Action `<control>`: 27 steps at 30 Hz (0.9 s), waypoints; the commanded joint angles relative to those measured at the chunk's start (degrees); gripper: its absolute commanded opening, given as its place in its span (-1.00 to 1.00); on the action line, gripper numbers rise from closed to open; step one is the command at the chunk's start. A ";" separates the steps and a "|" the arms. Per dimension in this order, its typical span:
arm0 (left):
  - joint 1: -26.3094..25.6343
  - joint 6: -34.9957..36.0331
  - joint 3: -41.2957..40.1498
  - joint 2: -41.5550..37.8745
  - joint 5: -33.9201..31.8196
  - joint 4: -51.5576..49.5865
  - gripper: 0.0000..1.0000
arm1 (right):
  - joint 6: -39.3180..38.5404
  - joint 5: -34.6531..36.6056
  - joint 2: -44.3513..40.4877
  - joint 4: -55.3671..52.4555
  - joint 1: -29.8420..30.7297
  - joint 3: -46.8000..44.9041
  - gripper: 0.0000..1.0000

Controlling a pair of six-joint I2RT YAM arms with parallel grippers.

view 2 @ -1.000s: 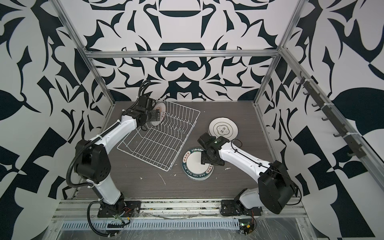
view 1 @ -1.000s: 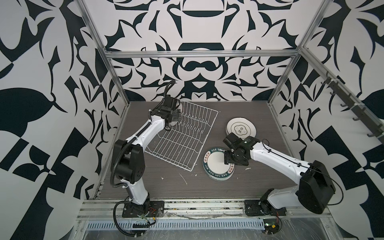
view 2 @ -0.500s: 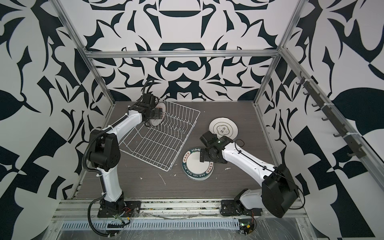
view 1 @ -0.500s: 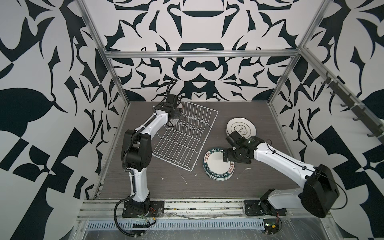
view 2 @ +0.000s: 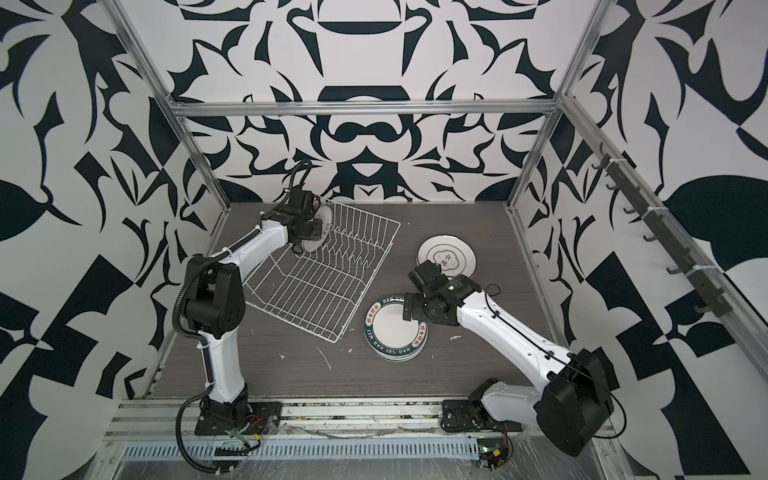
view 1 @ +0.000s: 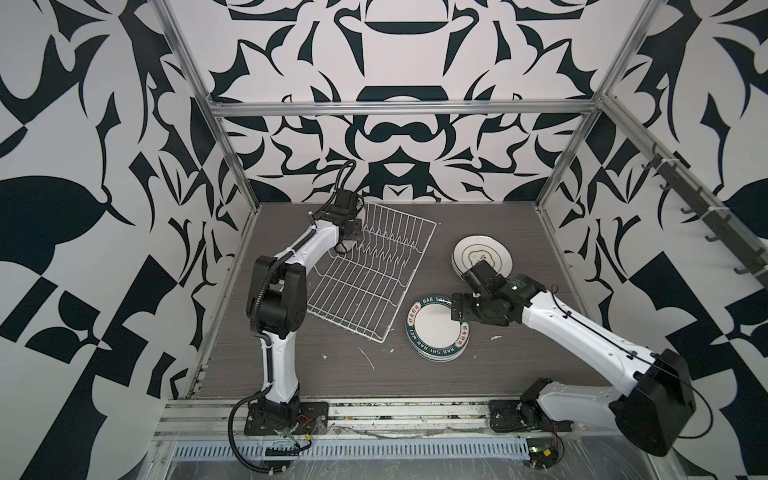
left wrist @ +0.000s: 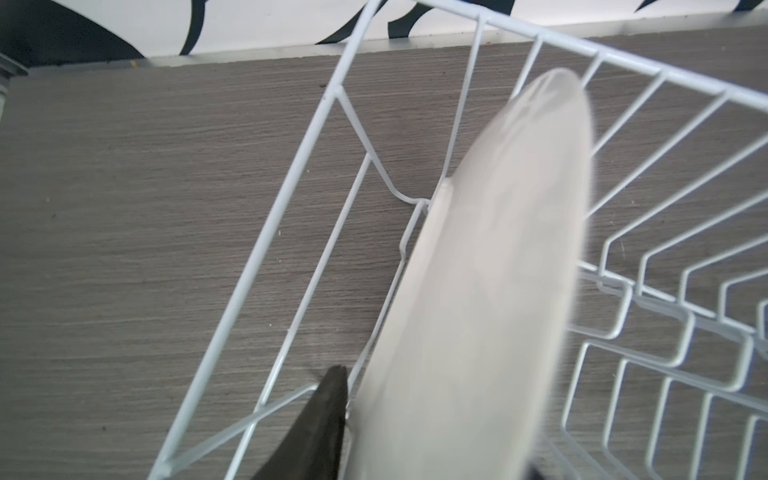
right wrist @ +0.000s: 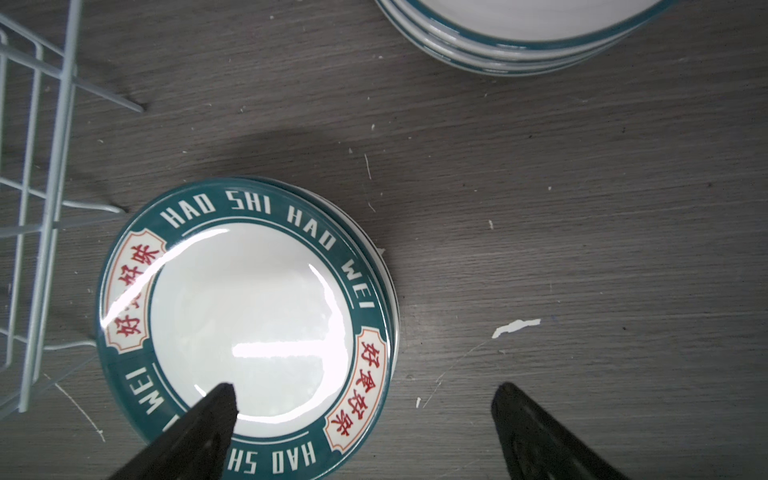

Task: Unload the plates from the dish rack
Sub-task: Pick up a plate from the dish rack.

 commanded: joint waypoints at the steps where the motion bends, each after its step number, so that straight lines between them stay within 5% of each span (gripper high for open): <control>1: 0.24 0.75 1.95 1.02 0.63 -1.31 -0.34 | 0.34 0.50 -1.56 -1.28 -0.14 -0.83 0.99; 17: 0.50 4.82 -0.66 -2.50 -0.71 -2.83 -0.94 | 0.95 0.06 -5.81 -1.39 -0.17 -2.23 0.99; 27: 0.54 8.83 -5.55 -9.45 -6.29 -3.42 -1.00 | 1.25 -1.52 -6.40 -0.21 -0.14 -2.54 0.99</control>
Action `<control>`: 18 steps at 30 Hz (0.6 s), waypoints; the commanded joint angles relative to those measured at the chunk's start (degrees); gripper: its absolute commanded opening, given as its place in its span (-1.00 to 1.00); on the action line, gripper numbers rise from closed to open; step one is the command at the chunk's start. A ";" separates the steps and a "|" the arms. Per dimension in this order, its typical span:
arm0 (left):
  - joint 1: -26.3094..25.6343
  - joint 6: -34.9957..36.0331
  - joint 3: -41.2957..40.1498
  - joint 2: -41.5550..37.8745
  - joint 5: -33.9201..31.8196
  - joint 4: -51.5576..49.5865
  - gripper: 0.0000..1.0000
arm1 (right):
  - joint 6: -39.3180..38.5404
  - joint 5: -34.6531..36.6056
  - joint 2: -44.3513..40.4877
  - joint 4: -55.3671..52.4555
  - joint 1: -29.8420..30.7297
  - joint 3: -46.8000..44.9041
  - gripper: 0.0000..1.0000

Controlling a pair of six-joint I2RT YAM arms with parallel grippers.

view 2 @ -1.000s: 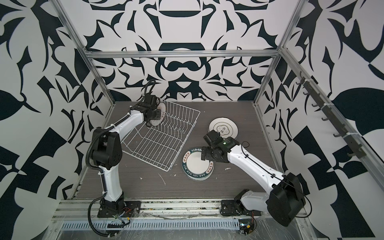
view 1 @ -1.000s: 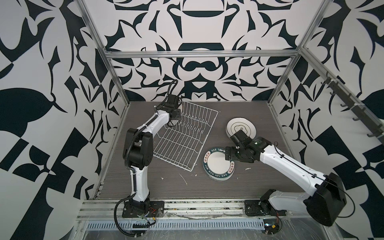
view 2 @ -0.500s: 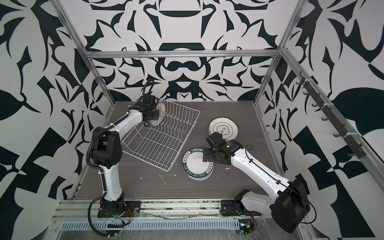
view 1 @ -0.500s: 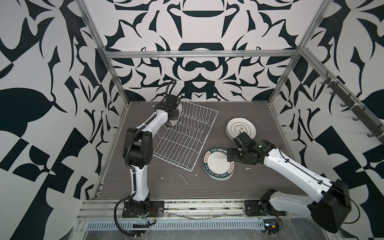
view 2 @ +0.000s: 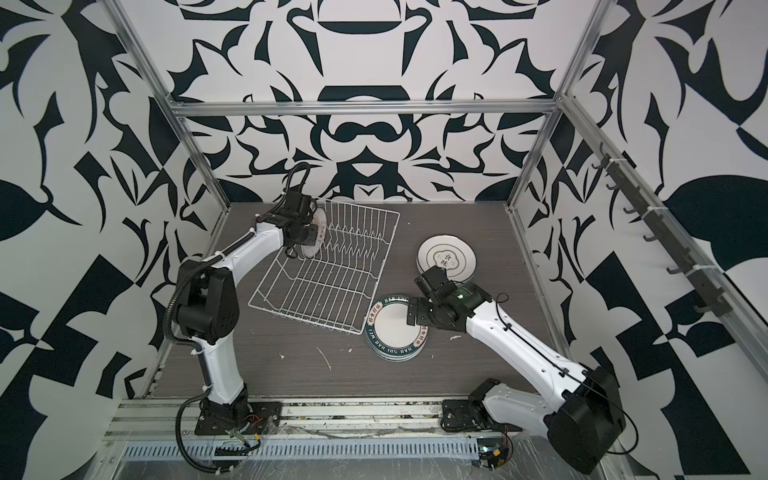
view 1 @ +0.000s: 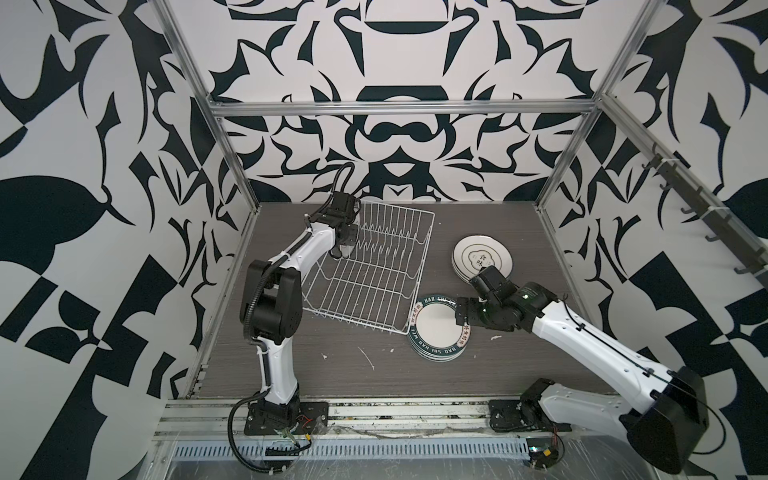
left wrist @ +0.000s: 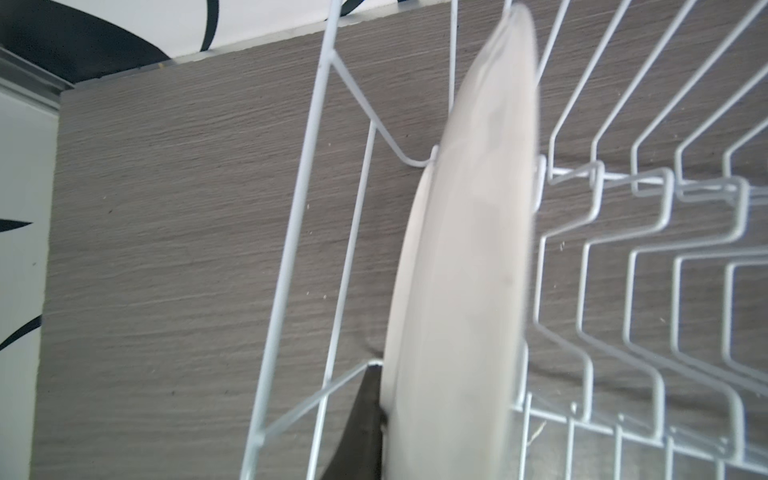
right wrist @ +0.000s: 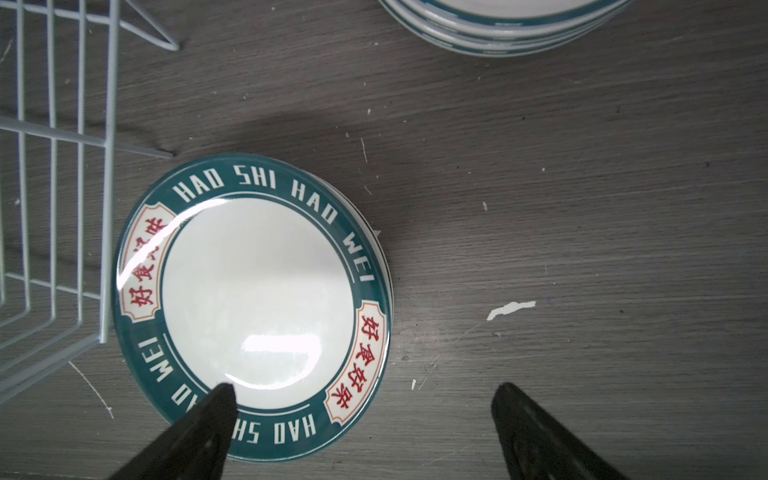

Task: Unload the plates from the dish rack
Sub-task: Pick up a plate from the dish rack.

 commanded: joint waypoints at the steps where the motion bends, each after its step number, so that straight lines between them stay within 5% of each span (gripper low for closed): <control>1: 0.20 2.69 -1.45 -5.27 -4.37 -0.81 -1.00 | 1.00 -0.28 -1.61 0.56 -0.15 -0.03 0.99; 8: 0.22 3.15 -3.66 -12.08 -7.73 -2.33 -1.00 | 1.35 -0.19 -3.86 0.43 -0.19 -0.72 1.00; 18: -0.34 -5.43 -7.99 -25.45 -3.36 -6.63 -1.00 | -0.01 0.35 -6.19 0.82 -0.17 0.80 0.99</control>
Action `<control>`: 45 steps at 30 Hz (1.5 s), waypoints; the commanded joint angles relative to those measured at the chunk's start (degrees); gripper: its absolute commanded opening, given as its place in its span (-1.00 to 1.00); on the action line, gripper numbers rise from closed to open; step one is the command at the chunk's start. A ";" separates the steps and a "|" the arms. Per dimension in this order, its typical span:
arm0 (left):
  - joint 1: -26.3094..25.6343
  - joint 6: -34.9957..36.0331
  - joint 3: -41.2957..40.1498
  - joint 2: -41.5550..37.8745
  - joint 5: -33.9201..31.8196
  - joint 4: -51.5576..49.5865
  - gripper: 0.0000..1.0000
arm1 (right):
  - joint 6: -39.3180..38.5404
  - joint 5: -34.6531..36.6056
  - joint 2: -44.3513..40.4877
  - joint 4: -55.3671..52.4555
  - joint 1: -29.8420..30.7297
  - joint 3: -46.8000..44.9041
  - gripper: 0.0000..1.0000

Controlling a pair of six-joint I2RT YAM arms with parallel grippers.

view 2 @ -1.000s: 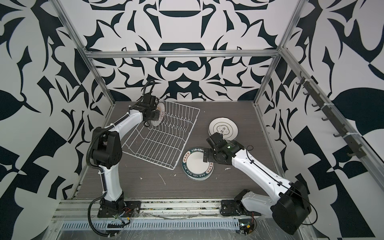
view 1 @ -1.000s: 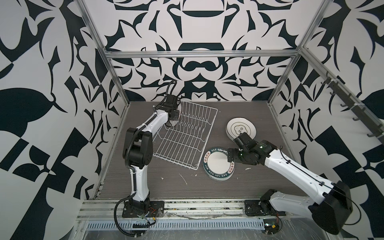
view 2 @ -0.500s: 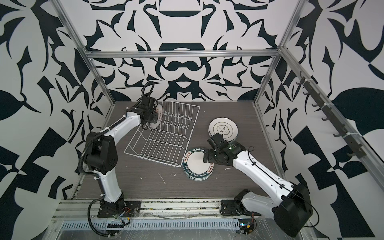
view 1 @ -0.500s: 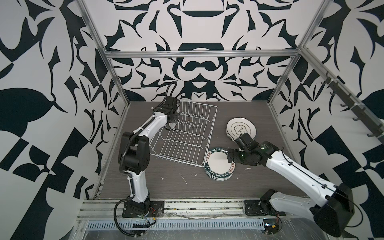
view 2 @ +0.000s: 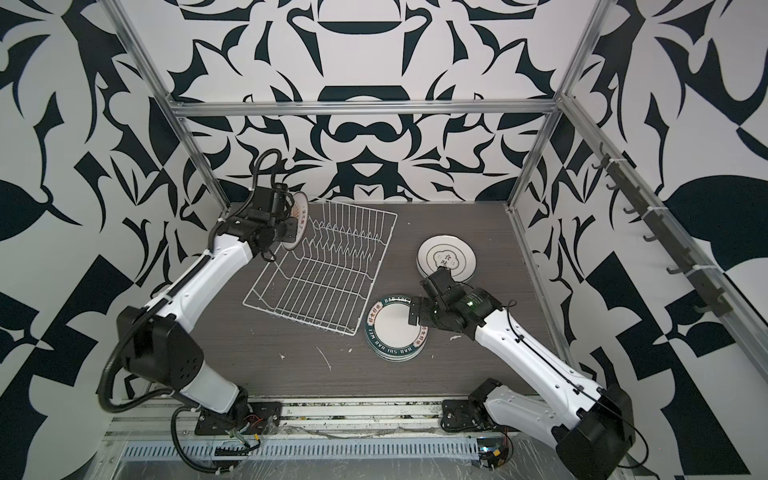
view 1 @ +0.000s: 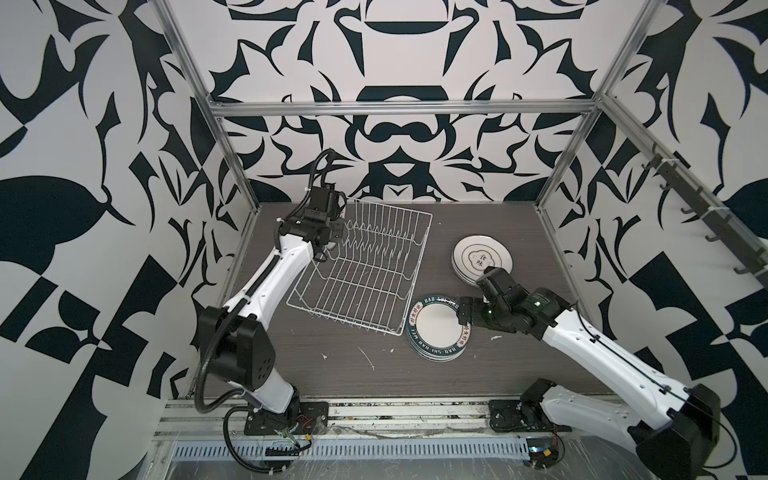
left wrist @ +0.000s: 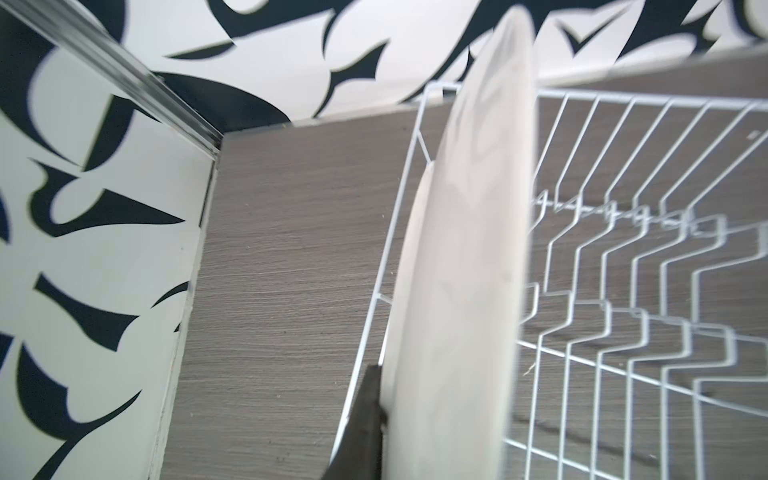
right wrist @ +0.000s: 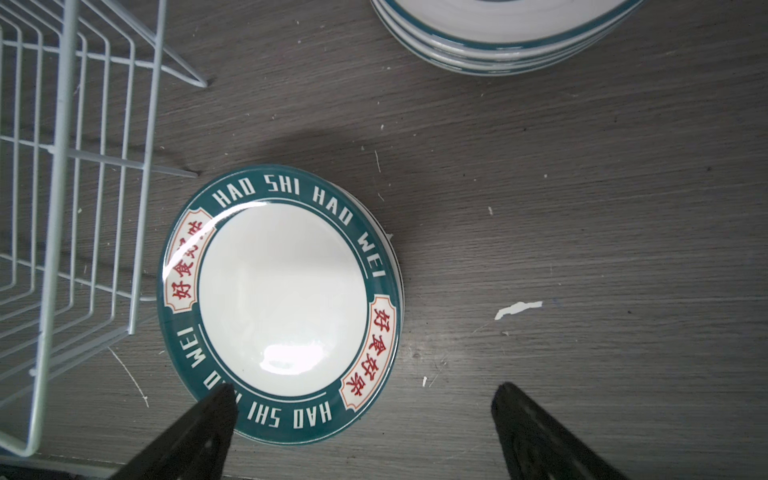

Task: Unload the plates from the dish rack
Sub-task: Pick up a plate from the dish rack, then place a plate on the plates.

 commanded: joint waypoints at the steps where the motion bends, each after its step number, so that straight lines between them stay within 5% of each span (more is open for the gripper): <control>1: 0.06 -6.08 -1.92 -5.26 2.31 -2.69 -1.00 | -1.31 0.40 -1.23 0.89 -0.18 1.82 1.00; 3: 0.04 -11.15 -3.02 -7.85 5.43 -3.00 -1.00 | -2.36 -1.10 -1.81 2.41 -0.22 2.47 1.00; 7: -0.12 -23.01 -6.09 -11.20 22.44 -0.24 -1.00 | -2.91 -5.31 -3.59 9.07 -0.25 2.44 0.99; 11: -0.55 -35.23 -13.37 -14.07 37.79 11.03 -1.00 | -2.37 -10.65 -4.34 17.85 -0.21 1.29 0.99; 15: -0.66 -44.85 -20.35 -17.25 45.42 21.81 -1.00 | -0.62 -15.66 -3.51 25.70 -0.20 0.36 0.99; 21: -1.89 -55.74 -27.91 -19.25 50.93 35.54 -1.00 | 6.16 -23.91 -1.08 42.19 -0.38 -3.18 1.00; 34: -6.73 -62.60 -34.65 -17.07 53.55 45.60 -1.00 | 12.81 -26.33 4.41 55.87 -0.53 -3.23 0.74; 45: -9.96 -63.80 -34.18 -16.34 57.34 46.81 -1.00 | 17.66 -26.34 7.36 69.56 -2.41 -6.77 0.10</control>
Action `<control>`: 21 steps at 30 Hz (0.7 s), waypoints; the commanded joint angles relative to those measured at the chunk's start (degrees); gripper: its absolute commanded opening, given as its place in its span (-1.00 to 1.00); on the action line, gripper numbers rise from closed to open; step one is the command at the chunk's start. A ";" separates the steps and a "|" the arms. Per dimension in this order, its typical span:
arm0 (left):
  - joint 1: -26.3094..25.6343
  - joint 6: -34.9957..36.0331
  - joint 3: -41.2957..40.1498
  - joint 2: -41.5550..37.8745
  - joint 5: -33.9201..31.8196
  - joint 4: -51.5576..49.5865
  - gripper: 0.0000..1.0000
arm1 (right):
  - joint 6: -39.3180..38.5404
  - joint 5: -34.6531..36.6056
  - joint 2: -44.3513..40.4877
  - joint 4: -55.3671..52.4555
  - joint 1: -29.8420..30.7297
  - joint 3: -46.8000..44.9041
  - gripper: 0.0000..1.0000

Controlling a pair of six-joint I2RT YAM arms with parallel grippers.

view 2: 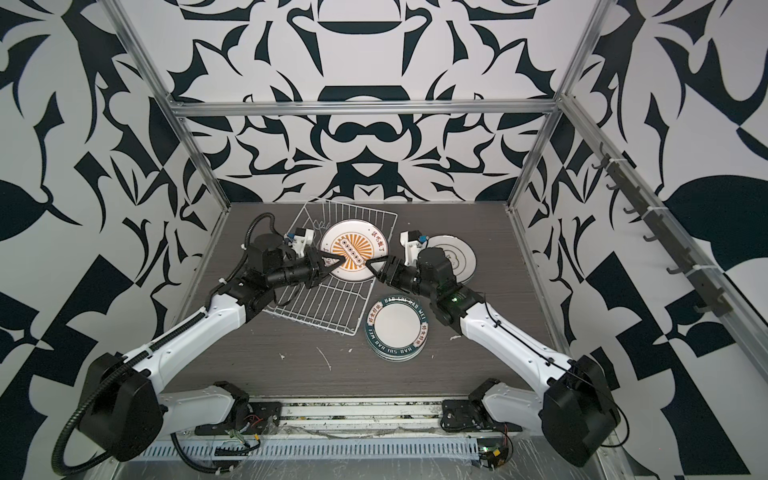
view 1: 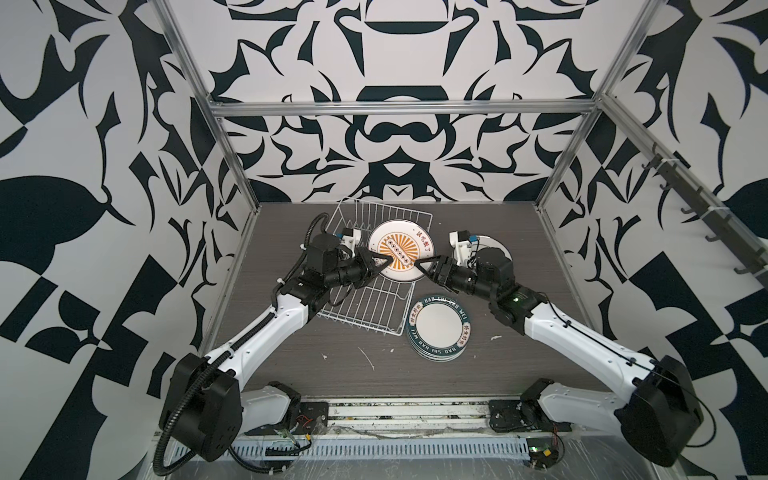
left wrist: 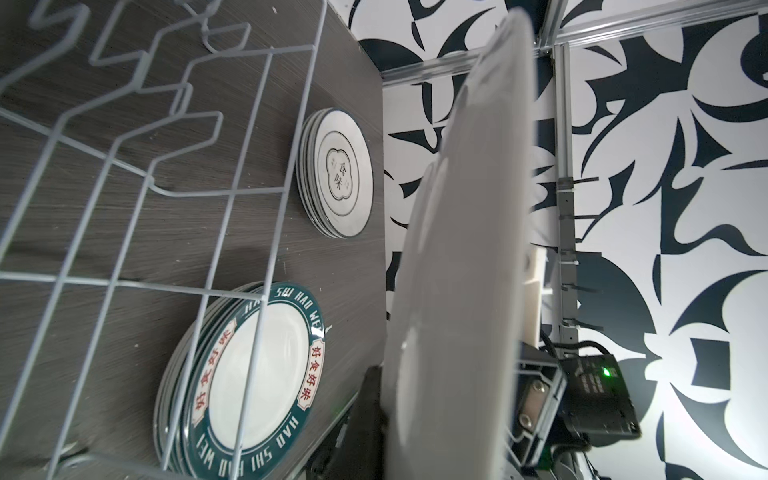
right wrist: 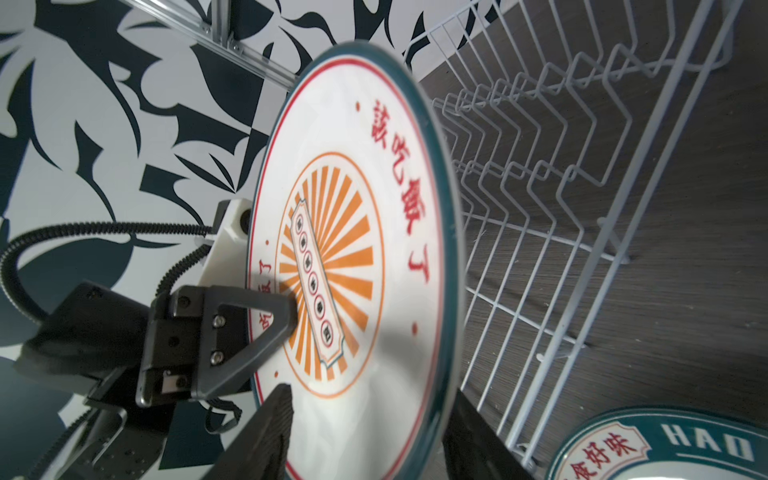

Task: Unload the plates from the dish rack
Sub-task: Place a plate on the plates.

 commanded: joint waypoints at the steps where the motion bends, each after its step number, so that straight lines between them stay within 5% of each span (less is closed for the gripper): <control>1: -1.31 -0.93 1.20 0.83 3.15 3.66 -1.00 | 2.01 -0.07 -0.57 9.04 -0.54 -0.86 0.03; 15: -6.75 3.70 5.44 8.70 3.68 -4.54 -0.89 | 3.01 0.62 -2.14 8.71 -1.93 -2.68 -0.99; 21: -6.73 5.70 5.85 8.91 2.14 -7.25 -0.57 | 1.28 2.73 -6.28 2.39 -2.55 -3.02 -1.00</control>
